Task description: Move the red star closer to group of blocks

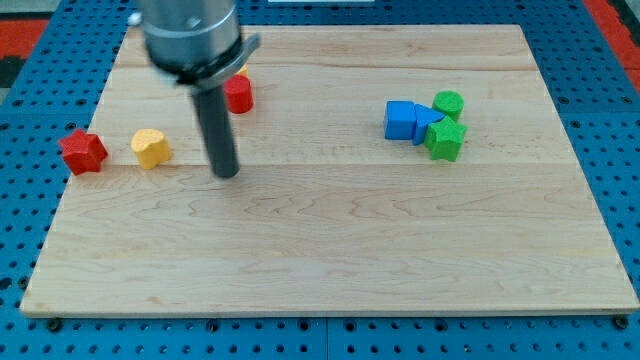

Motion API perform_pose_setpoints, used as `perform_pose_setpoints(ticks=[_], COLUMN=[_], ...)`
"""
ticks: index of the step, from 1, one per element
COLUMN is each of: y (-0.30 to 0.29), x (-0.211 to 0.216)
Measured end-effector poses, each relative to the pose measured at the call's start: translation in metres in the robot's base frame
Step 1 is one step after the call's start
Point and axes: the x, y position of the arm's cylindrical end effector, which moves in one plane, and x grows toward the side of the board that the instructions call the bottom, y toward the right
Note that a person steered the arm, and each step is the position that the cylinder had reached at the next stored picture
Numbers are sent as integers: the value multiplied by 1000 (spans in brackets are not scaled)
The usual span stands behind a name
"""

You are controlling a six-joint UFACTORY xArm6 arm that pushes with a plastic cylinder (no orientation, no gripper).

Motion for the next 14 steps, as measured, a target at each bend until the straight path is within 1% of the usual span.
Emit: perform_pose_setpoints(ticks=[1, 2, 3, 4, 5, 6, 7, 8, 9, 10, 11, 12, 13, 14], y=[-59, -58, -43, -23, -32, -97, -99, -60, -12, -6, -32, -38, -32, -35], x=[-6, -32, -55, -48, -23, -26, -42, -64, -71, -82, -63, -87, -113, -97])
